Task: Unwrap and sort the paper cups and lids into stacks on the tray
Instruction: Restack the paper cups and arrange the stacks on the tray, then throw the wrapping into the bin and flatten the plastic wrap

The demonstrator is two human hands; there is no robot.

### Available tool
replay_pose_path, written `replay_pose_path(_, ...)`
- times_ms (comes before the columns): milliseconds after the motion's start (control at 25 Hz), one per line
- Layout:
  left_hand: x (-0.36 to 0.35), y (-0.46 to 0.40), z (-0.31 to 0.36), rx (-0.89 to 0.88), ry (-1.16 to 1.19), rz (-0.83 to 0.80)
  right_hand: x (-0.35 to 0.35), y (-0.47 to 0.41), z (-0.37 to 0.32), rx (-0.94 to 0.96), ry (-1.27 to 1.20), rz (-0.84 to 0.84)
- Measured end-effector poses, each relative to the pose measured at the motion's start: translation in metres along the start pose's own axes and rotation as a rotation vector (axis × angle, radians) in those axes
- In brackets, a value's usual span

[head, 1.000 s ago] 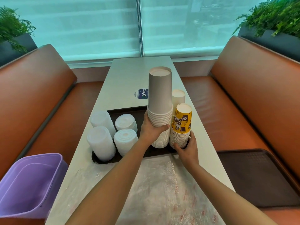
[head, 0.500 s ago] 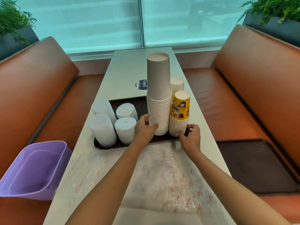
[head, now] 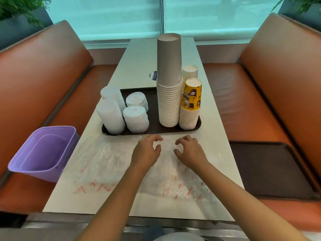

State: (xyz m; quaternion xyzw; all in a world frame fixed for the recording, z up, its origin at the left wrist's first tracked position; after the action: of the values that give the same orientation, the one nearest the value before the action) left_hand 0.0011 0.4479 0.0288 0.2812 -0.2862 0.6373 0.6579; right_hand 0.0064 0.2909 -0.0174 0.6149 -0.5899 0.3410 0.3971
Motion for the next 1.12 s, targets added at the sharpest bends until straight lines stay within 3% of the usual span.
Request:
replay_pose_path(80,0.003,0.016,-0.014,-0.003,-0.050,0.031,-0.005,0.008,-0.008,0.095,0.085,0.016)
replay_pose_path(240,0.003,0.037,-0.035,-0.157,-0.122,-0.097,-0.026,0.021,-0.021,0.225,0.131,-0.067)
replay_pose_path(360,-0.007,0.052,-0.049,-0.258,-0.338,-0.326,-0.038,0.025,-0.020,0.192,0.189,-0.114)
replay_pose_path(480,-0.018,0.062,-0.062,-0.345,-0.537,-0.478,-0.040,0.034,-0.024,0.138,0.062,-0.010)
replay_pose_path(560,-0.019,0.063,-0.065,-0.389,-0.593,-0.481,-0.031,0.037,-0.031,0.073,-0.101,0.097)
replay_pose_path(640,-0.019,0.066,-0.064,-0.414,-0.625,-0.448,-0.023,0.040,-0.038,-0.108,-0.387,0.137)
replay_pose_path(760,-0.017,0.075,-0.064,-0.423,-0.677,-0.352,-0.030,0.050,-0.059,-0.430,-1.128,-0.038)
replay_pose_path(840,-0.007,0.076,-0.066,-0.396,-0.525,-0.231,-0.030,0.057,-0.077,-0.459,-1.375,-0.141)
replay_pose_path(920,0.011,0.073,-0.070,-0.312,-0.200,-0.101,-0.027,0.061,-0.081,-0.433,-1.410,-0.083)
replay_pose_path(960,0.021,0.071,-0.072,-0.268,-0.054,-0.064,-0.024,0.060,-0.076,-0.413,-1.330,0.030)
replay_pose_path(1040,0.033,0.065,-0.079,-0.223,0.187,-0.074,-0.014,0.061,-0.061,-0.341,-0.924,0.312)
replay_pose_path(1120,0.046,0.059,-0.085,-0.213,0.405,-0.122,-0.014,0.063,-0.052,-0.317,-0.655,0.459)
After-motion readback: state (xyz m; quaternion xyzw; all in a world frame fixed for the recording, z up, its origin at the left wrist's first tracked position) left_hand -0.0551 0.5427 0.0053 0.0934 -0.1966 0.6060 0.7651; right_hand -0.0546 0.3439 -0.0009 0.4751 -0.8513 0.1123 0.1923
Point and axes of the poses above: each hand's wrist, its own y-axis away from the middle knuckle, its own x-axis out of the back of the hand, z = x × y, the point moved 6 cm from there along -y, towards the middle knuckle, and after that the axes turned 2 degrees about z, right-handed, at the moved point
